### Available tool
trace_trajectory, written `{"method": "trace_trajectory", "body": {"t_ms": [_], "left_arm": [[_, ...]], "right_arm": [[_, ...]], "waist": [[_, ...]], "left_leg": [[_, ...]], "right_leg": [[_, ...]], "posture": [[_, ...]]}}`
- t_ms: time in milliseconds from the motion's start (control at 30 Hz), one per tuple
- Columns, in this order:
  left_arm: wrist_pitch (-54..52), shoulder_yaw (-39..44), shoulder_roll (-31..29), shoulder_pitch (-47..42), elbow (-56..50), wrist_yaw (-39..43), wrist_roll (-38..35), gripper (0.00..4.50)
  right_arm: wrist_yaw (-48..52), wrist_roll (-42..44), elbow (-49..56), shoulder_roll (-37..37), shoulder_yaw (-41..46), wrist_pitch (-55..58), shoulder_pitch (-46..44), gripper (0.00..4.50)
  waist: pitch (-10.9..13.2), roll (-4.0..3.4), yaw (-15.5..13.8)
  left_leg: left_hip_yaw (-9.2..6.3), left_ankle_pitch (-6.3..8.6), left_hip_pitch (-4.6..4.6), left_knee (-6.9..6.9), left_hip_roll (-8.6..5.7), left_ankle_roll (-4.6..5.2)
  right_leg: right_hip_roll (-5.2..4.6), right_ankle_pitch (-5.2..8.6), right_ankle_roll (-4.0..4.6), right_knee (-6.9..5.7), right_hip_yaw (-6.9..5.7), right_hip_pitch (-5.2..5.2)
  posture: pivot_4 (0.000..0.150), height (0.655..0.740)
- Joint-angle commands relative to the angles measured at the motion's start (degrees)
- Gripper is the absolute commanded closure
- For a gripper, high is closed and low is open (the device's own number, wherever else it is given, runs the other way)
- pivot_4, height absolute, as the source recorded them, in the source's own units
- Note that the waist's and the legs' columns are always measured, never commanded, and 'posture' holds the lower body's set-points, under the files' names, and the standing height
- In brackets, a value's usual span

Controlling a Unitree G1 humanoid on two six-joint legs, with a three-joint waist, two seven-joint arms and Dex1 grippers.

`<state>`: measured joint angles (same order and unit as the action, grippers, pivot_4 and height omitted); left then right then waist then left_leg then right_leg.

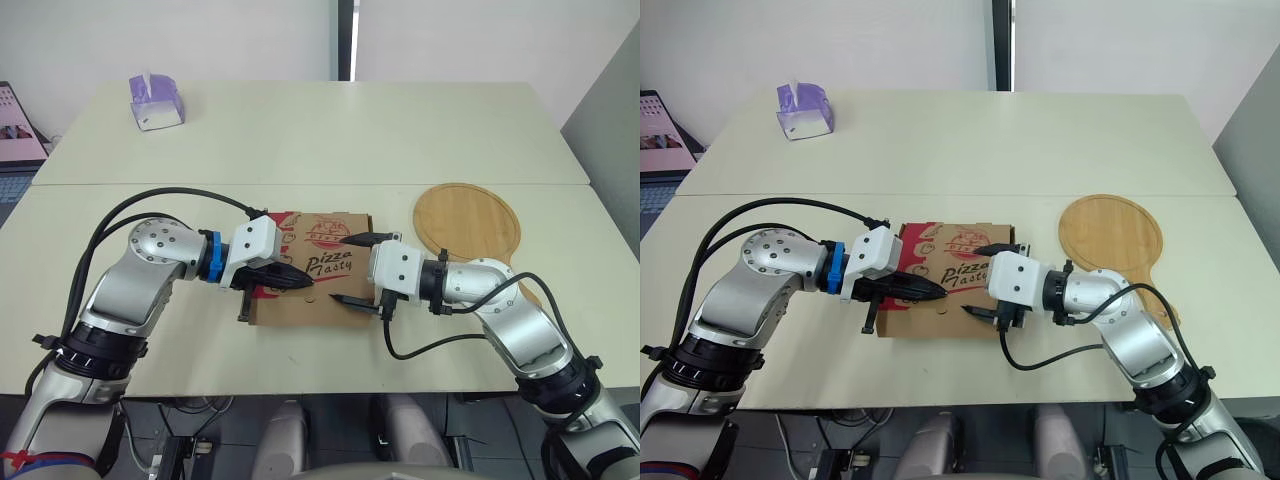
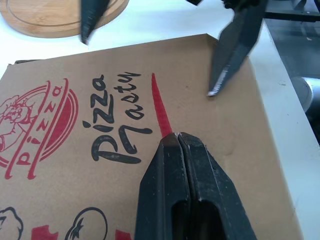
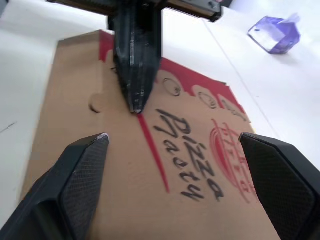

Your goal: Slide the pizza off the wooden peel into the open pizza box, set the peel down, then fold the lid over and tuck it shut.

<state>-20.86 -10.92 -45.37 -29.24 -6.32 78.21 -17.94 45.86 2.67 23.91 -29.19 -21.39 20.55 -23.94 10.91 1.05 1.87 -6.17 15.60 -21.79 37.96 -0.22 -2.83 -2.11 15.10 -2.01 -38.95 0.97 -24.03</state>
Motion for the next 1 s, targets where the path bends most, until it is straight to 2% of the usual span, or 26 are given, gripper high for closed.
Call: {"method": "trace_trajectory", "body": {"t_ms": [33,267,400,633,1000], "left_arm": [[0.5,1.5,-0.7,-1.9,-1.0,0.4,-0.8,4.5],[1.4,1.3,-0.7,-2.1,0.2,0.1,0.0,4.5],[1.6,1.1,-0.6,-1.7,0.2,-0.1,0.3,4.5],[2.2,0.8,-0.8,-1.1,0.7,-0.2,0.8,4.5],[1.7,1.1,-1.1,-1.2,0.0,0.2,0.4,4.5]], "right_arm": [[-0.6,-0.5,0.8,0.1,1.3,-0.8,-1.2,0.02],[6.9,6.3,5.8,-3.7,0.2,6.3,2.1,0.02],[4.7,0.9,3.6,-4.3,-2.1,2.9,1.8,0.02],[1.7,-3.9,1.3,-2.3,-3.0,-0.6,1.0,0.02],[-1.2,-3.7,-0.1,1.3,0.3,-1.8,-0.7,0.02]], "waist": [[0.0,0.0,0.0],[0.0,0.0,0.0],[0.0,0.0,0.1],[0.0,0.0,0.0],[0.0,0.0,0.0]], "left_leg": [[0.0,0.0,0.0,0.0,0.0,0.0],[-0.01,0.0,-0.01,0.0,0.0,0.0],[0.01,0.0,0.01,0.0,0.0,0.0],[0.0,0.0,0.01,0.0,0.01,0.0],[0.0,0.0,0.01,0.01,0.0,0.0]], "right_leg": [[0.0,0.0,0.0,0.0,0.0,0.0],[0.0,0.0,0.0,0.0,-0.01,0.0],[0.0,0.0,0.0,0.0,0.0,0.0],[0.01,0.0,0.0,0.0,0.0,0.0],[0.01,0.0,0.0,-0.01,0.0,0.0]], "posture": [[0.15,0.74],[0.15,0.74],[0.15,0.74],[0.15,0.74],[0.15,0.74]]}}
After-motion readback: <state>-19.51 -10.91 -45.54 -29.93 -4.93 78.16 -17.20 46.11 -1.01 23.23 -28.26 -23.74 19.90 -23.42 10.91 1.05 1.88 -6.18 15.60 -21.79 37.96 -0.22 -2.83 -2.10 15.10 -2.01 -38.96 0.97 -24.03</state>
